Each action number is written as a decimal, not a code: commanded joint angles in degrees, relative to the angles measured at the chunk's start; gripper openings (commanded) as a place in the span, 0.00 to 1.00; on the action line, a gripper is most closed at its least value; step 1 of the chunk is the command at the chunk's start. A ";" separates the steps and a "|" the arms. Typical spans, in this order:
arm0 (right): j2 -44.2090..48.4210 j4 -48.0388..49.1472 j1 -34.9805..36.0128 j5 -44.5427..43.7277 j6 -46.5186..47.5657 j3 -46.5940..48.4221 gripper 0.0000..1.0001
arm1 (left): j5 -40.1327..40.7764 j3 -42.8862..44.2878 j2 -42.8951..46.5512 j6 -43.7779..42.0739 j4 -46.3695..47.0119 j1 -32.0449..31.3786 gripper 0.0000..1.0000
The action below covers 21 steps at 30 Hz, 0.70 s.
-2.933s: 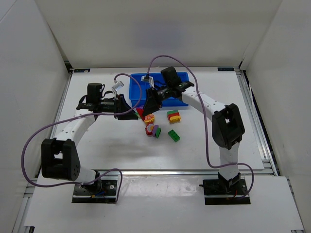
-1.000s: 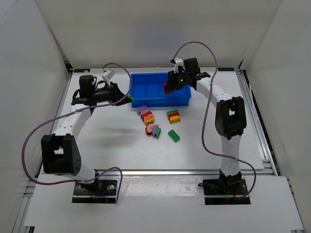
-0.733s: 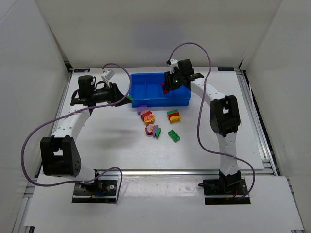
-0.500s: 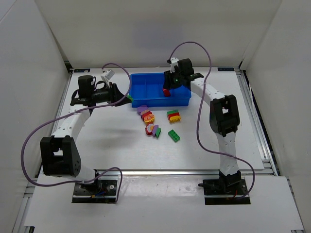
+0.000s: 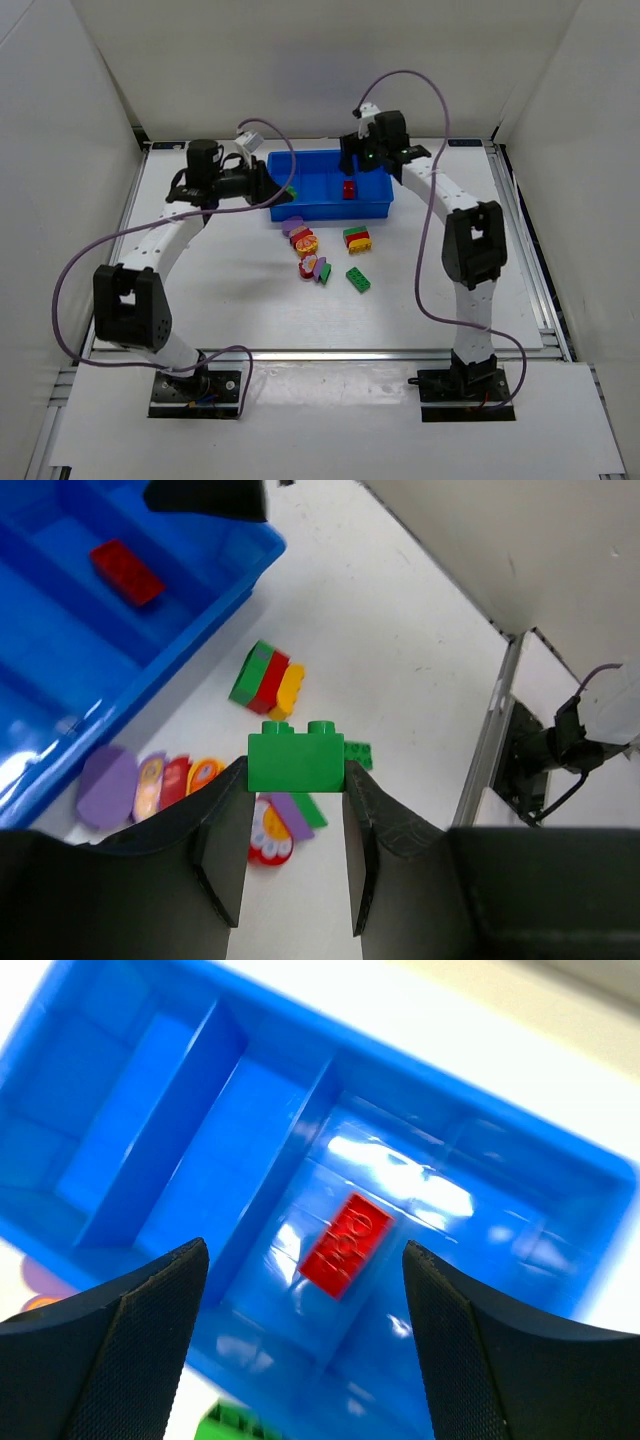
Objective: Sort the legos into containers by color
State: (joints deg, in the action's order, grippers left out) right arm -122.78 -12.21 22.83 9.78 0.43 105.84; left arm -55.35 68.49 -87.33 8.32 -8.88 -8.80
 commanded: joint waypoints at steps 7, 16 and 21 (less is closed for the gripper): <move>23.54 -8.80 -16.21 -0.56 0.10 -7.74 0.82 | 10.07 22.28 -19.68 3.46 -1.31 -9.04 0.19; 37.78 -13.81 -30.48 7.62 1.59 -21.81 0.82 | 20.64 47.33 -39.92 0.03 -4.83 -15.54 0.19; 40.43 -15.48 -32.06 9.82 1.07 -24.54 0.82 | 22.39 62.16 -50.89 0.03 -3.86 -16.95 0.20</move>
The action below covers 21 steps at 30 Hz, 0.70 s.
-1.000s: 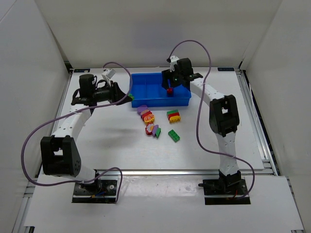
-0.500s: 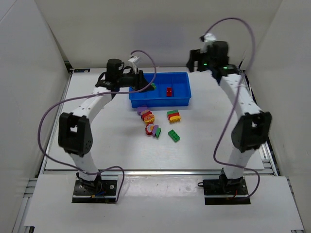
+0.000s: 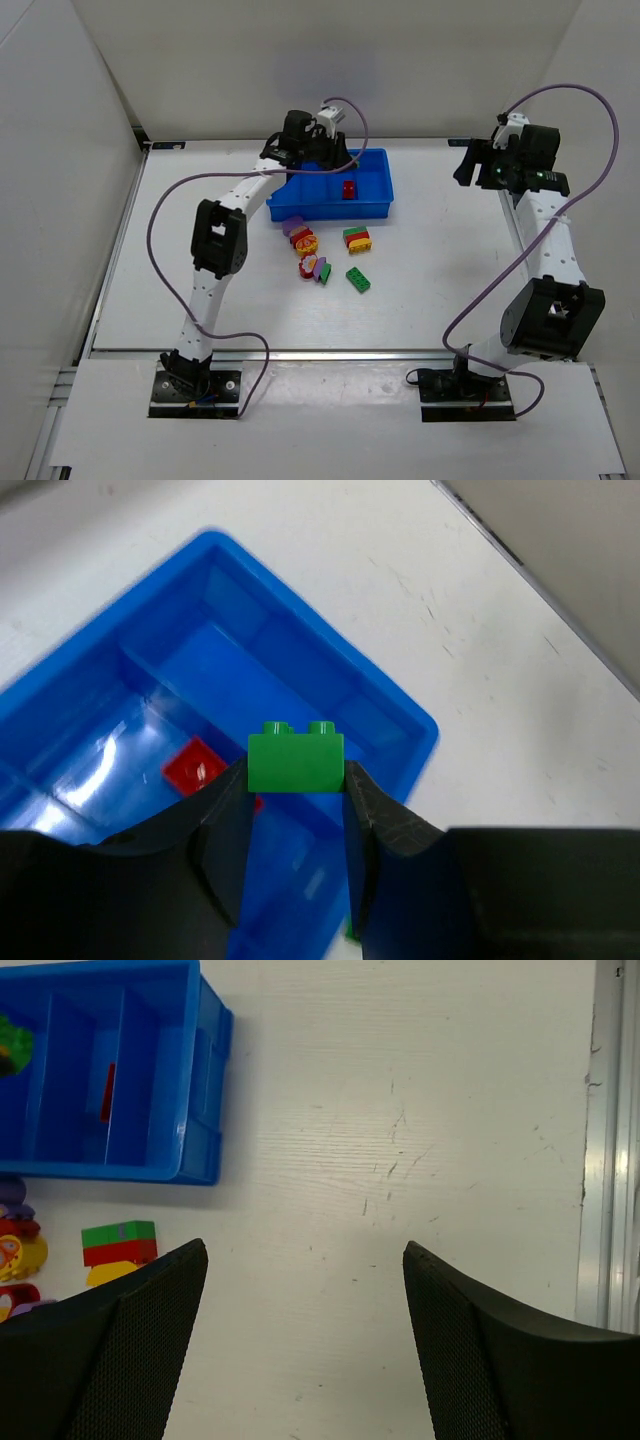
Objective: Sort the legos into containers by color
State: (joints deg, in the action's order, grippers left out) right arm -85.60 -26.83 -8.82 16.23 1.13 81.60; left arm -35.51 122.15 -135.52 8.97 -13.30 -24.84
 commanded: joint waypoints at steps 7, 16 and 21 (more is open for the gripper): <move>2.63 -2.17 -0.58 4.77 -0.86 0.31 0.82 | 3.78 15.03 -9.75 -1.68 6.18 -2.85 0.25; 1.58 -3.67 -1.11 6.71 -0.33 0.75 0.82 | 5.09 21.64 -18.10 -0.97 9.52 -3.72 0.40; 0.17 -3.67 -0.67 7.76 0.37 1.45 0.82 | 7.56 23.49 -19.69 -1.41 10.05 -3.72 0.68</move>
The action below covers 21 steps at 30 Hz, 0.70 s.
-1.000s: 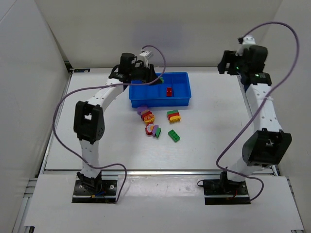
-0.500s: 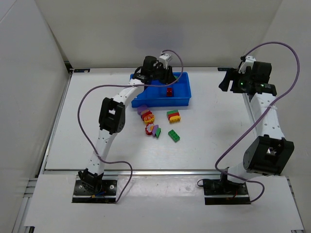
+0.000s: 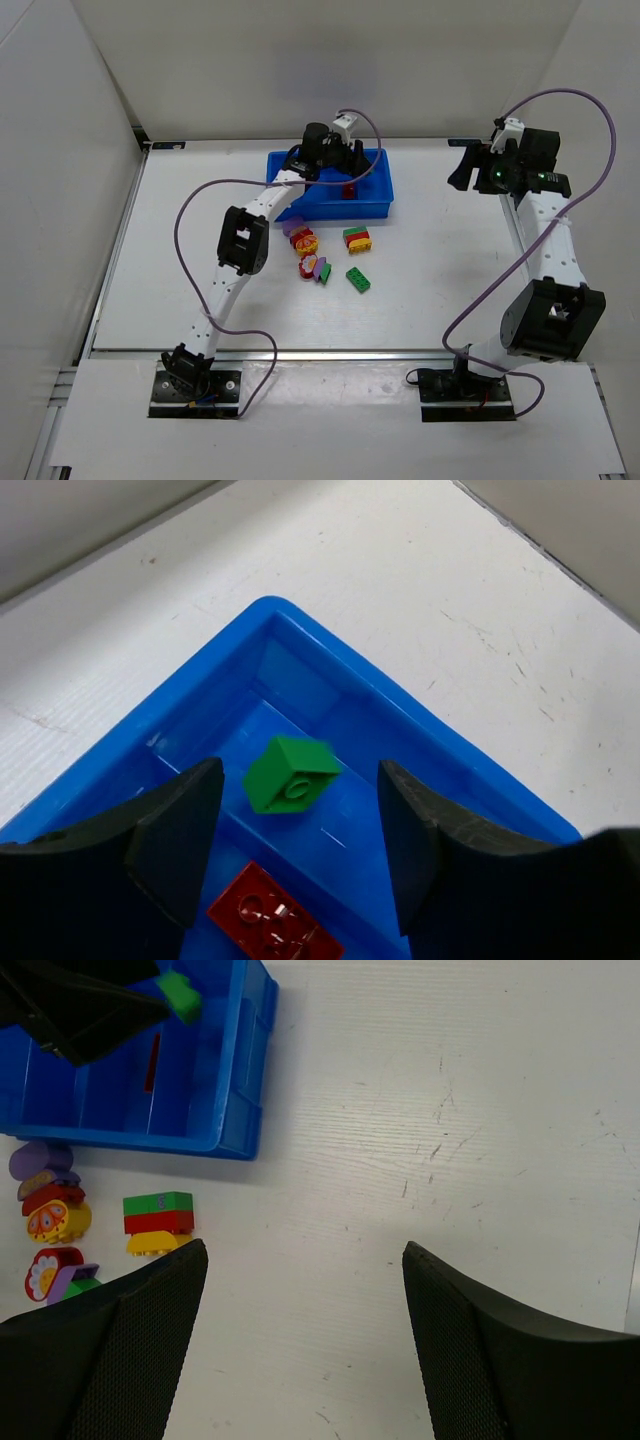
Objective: Sort the legos into containers by color
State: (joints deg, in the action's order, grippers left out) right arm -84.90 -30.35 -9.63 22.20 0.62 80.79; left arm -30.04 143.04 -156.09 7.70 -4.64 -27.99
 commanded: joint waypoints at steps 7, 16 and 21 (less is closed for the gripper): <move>-0.09 -0.15 2.77 3.81 4.12 -0.02 0.82 | 2.27 4.17 3.59 -1.55 1.39 -0.58 0.86; 6.49 -1.03 16.72 7.51 8.69 -11.35 0.79 | 7.27 0.86 22.10 -0.85 -7.46 2.66 0.86; 10.19 2.31 31.32 1.90 3.44 -18.03 0.79 | 16.23 -19.84 41.89 1.97 -11.70 8.99 0.84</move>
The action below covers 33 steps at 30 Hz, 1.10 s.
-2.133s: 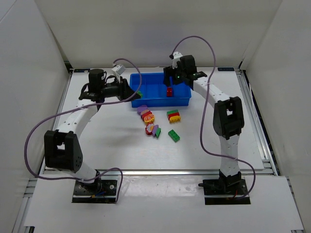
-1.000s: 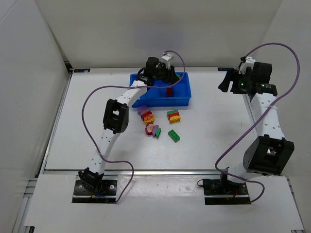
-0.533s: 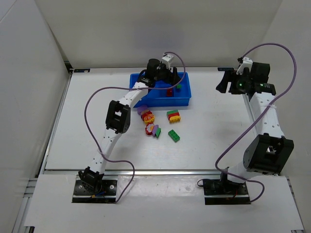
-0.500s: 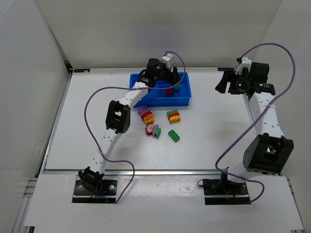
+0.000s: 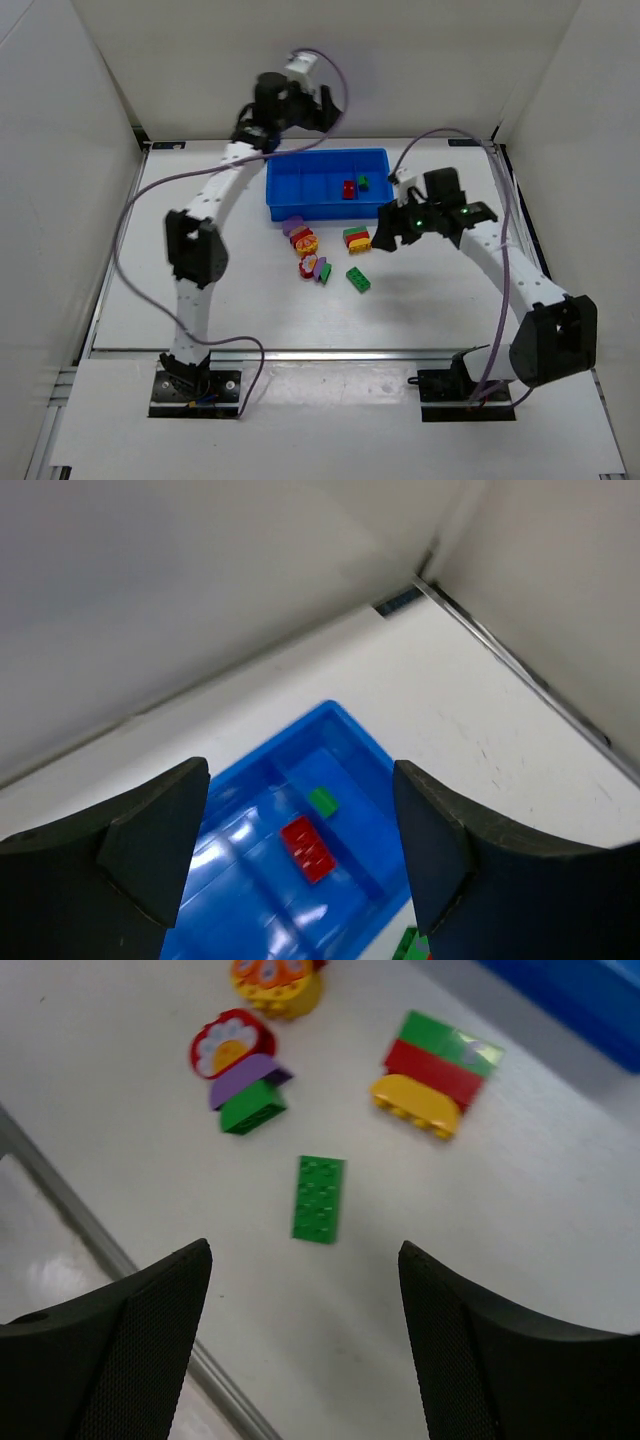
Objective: Sort the legos into containers by color
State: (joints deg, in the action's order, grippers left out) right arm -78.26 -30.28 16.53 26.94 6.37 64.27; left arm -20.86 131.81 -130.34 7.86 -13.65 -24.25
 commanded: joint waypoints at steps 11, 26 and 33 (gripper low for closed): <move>-6.98 -0.92 18.26 -22.01 -9.10 2.17 0.75 | 20.59 -50.49 55.77 -1.79 -3.14 16.07 0.80; -11.30 0.93 22.75 -26.06 -7.16 -3.89 0.69 | 19.02 -62.28 63.72 -3.03 -6.83 21.79 0.81; -13.32 1.71 22.84 -25.18 -7.07 -3.80 0.70 | 18.49 -63.34 63.02 -2.15 -5.60 21.88 0.82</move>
State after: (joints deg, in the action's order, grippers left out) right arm -90.89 -29.95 39.03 1.85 -1.08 60.12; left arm -1.54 69.45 -68.64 5.15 -20.40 -2.57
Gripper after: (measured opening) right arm 0.693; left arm 0.814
